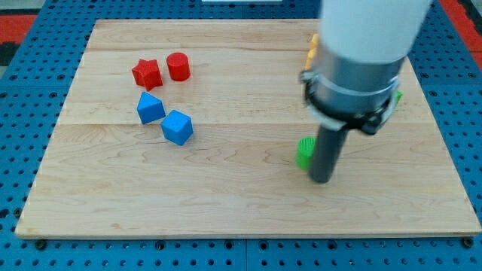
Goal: Move the green star towards the green circle
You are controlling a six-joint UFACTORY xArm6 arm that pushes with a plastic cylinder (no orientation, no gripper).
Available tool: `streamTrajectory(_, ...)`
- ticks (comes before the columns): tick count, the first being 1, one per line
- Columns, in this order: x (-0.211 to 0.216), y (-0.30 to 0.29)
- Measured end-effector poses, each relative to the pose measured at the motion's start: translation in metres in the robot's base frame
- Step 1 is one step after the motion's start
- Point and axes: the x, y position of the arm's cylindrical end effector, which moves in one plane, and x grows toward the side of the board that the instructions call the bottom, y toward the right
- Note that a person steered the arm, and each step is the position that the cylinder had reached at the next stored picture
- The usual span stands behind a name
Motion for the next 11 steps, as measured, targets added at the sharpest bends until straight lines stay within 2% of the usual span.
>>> streamTrajectory(1,-0.053,0.012)
streamTrajectory(2,-0.063,0.035)
streamTrajectory(3,-0.047,0.123)
streamTrajectory(4,-0.075,0.195)
streamTrajectory(5,-0.119,0.186)
streamTrajectory(6,-0.114,0.139)
streamTrajectory(7,-0.089,0.081)
streamTrajectory(8,-0.077,0.079)
streamTrajectory(9,-0.116,0.133)
streamTrajectory(10,-0.151,0.129)
streamTrajectory(11,-0.127,0.080)
